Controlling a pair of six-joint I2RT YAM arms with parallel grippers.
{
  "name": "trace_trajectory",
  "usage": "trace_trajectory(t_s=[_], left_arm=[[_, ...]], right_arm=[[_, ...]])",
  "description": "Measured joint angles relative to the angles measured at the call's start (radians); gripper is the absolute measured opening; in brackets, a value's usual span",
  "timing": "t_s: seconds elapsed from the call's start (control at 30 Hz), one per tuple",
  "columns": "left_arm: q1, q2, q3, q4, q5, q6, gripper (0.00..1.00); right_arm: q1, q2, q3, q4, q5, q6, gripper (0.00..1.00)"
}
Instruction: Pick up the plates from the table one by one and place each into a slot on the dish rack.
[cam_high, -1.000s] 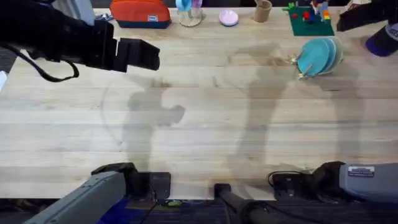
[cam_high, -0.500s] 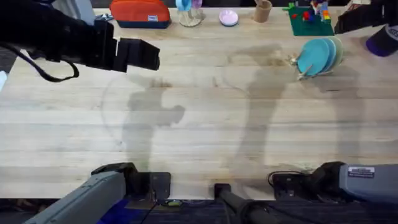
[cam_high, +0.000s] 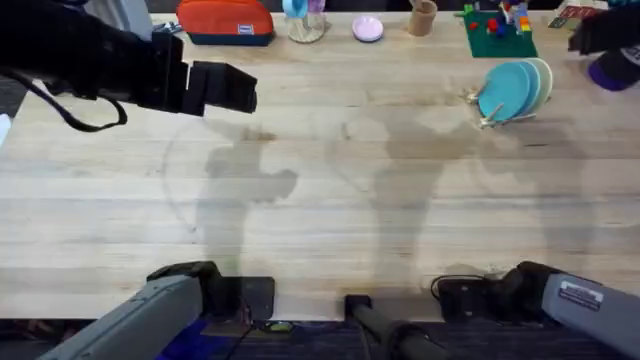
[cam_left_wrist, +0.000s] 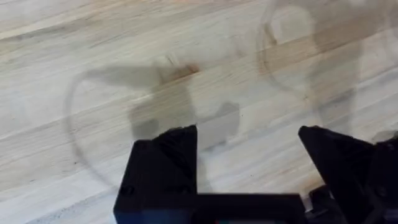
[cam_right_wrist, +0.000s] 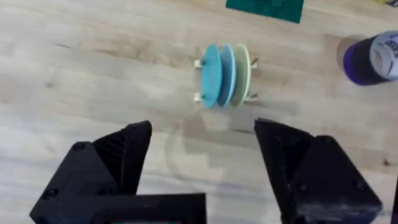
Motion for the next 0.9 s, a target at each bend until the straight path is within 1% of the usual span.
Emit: trace_trajectory(t_s=[0.3, 0.57, 0.77, 0.9], left_arm=[[0.000, 0.000, 0.000, -0.001, 0.000, 0.000, 0.993], [0.000, 0.000, 0.000, -0.001, 0.000, 0.000, 0.993], [0.000, 0.000, 0.000, -0.005, 0.000, 0.000, 0.994], [0.000, 0.000, 0.000, -0.004, 0.000, 0.000, 0.994]], right_arm=[[0.000, -0.118, 0.000, -0.195, -0.007, 0.026, 0.994], [0.000, -0.215, 0.000, -0.235, -0.007, 0.044, 0.993], [0.000, -0.299, 0.002, -0.329, -0.006, 0.048, 0.993], [0.000, -0.333, 0.002, -0.341, -0.007, 0.048, 0.993]])
